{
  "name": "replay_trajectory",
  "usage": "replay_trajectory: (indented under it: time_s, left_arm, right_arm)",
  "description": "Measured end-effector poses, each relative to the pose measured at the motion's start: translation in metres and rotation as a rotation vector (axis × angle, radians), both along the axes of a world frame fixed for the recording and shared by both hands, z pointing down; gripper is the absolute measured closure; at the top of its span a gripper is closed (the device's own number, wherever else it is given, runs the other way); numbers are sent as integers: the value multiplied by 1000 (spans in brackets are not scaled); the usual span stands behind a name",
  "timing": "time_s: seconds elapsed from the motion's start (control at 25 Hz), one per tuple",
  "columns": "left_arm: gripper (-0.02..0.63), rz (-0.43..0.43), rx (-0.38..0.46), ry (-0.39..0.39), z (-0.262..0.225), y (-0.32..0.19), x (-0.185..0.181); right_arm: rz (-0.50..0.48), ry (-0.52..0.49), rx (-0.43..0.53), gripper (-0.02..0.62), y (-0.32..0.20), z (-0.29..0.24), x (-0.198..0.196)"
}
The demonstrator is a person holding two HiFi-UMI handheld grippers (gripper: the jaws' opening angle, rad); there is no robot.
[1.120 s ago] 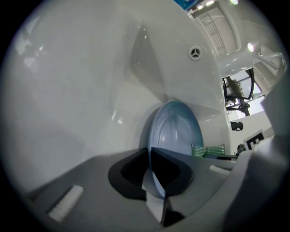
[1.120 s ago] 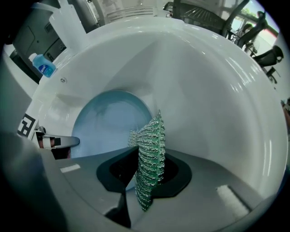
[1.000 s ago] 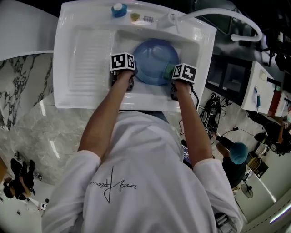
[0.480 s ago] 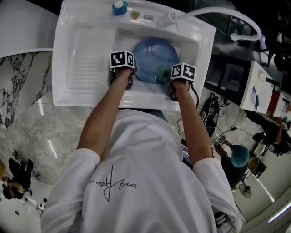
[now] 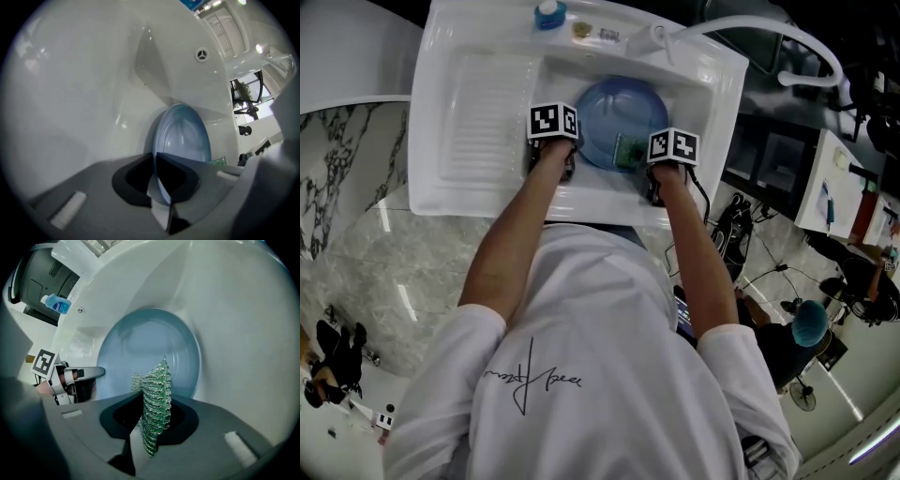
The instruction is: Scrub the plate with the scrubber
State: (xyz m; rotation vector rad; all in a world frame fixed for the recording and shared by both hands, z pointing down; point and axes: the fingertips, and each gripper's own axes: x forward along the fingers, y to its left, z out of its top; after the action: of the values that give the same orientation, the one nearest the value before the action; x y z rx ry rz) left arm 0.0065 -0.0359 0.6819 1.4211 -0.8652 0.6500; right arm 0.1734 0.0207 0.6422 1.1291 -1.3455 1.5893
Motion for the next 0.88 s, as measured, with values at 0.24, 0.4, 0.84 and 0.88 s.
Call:
replay_trajectory:
  time_s: [0.24,0.4,0.84,0.88]
  left_arm:
    - [534,0,0,0,0,1,-1]
    - [534,0,0,1,0,0,0]
    - [534,0,2,1,0,0,-1]
    - [534,0,2,0,0,0,-1]
  right_arm:
    - [-18,-29,-13,534,0,2,-9]
    - [-30,-50,-14,534,-2,4,-16]
    - [-23,-117,-25,534,-8,8,-42]
    - [-21,-123,-26,534,-9,8,-44]
